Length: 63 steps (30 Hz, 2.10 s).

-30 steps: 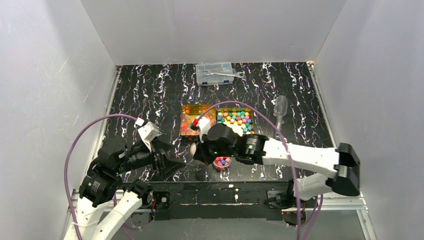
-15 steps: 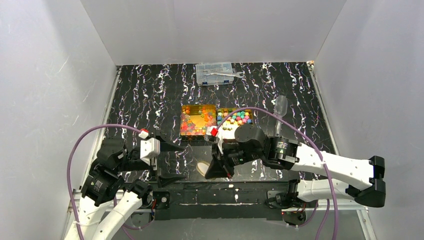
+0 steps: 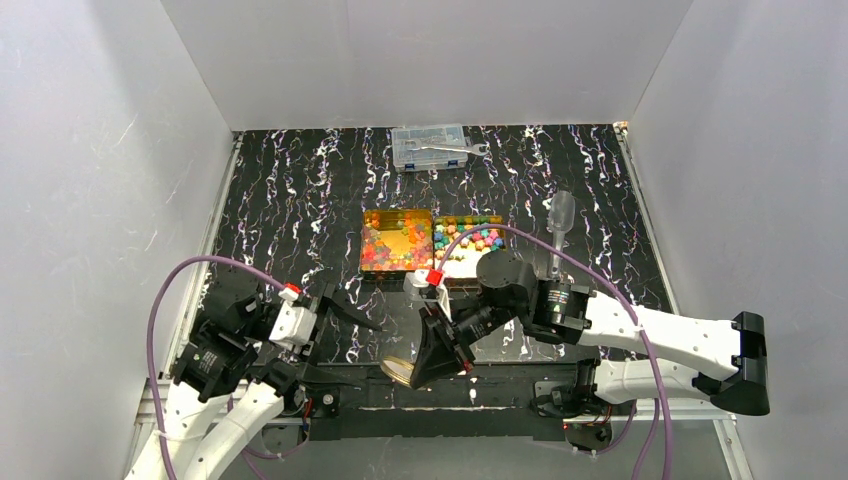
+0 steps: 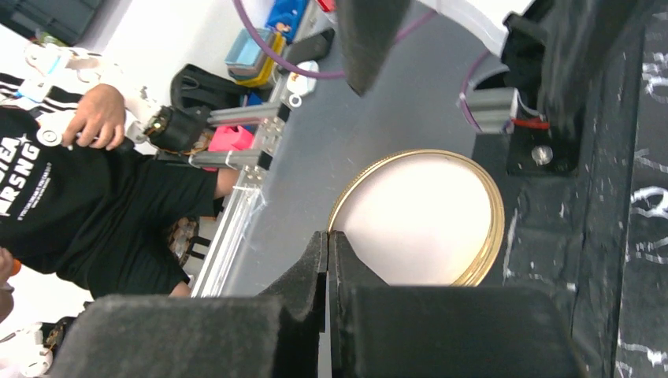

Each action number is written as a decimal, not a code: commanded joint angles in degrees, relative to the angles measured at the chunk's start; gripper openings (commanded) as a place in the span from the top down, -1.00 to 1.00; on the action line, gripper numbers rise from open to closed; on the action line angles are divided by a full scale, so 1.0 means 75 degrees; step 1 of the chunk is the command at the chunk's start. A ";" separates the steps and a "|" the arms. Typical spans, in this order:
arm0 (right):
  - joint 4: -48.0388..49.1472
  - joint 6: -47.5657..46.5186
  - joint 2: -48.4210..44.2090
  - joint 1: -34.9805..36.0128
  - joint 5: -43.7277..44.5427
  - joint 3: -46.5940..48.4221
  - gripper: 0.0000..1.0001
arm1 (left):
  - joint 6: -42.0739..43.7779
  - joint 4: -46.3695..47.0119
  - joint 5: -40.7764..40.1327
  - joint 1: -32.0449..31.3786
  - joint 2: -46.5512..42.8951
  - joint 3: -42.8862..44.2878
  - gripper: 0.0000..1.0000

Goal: Pack the candies
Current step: Pick up the bottle lid at the center of the board.

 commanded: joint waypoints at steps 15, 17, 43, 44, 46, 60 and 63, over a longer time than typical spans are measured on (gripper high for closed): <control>0.3480 0.1559 0.0232 -0.0011 -0.0625 -0.0151 0.97 | 0.0569 0.0195 0.1067 -0.0135 0.0233 -0.0035 0.05; 0.3559 0.1647 0.0226 -0.0011 -0.0612 -0.0188 0.97 | 0.0577 0.0195 0.1082 -0.0139 0.0247 -0.0028 0.17; 0.0591 -0.0161 -0.0914 -0.0001 0.1352 0.0279 -0.21 | 0.0084 0.0195 0.0361 -0.0144 0.0267 -0.0140 1.00; 0.0269 -0.0319 -0.1030 -0.0001 0.1587 0.0352 -0.25 | -0.0020 0.0201 0.0195 -0.0140 0.0241 -0.0189 1.00; -0.0340 -0.0618 -0.1259 -0.0003 0.2103 0.0502 -0.27 | -0.0190 0.0196 -0.0105 -0.0146 0.0174 -0.0307 1.00; -0.0912 -0.1031 -0.2285 -0.0005 0.5236 -0.0235 -0.32 | -0.4243 0.1161 -0.2870 -0.0139 -0.0639 -0.1437 1.00; -0.0633 -0.0661 -0.2173 -0.0004 0.5716 -0.0529 -0.32 | -0.5296 0.1307 -0.3267 -0.0139 -0.0718 -0.1601 1.00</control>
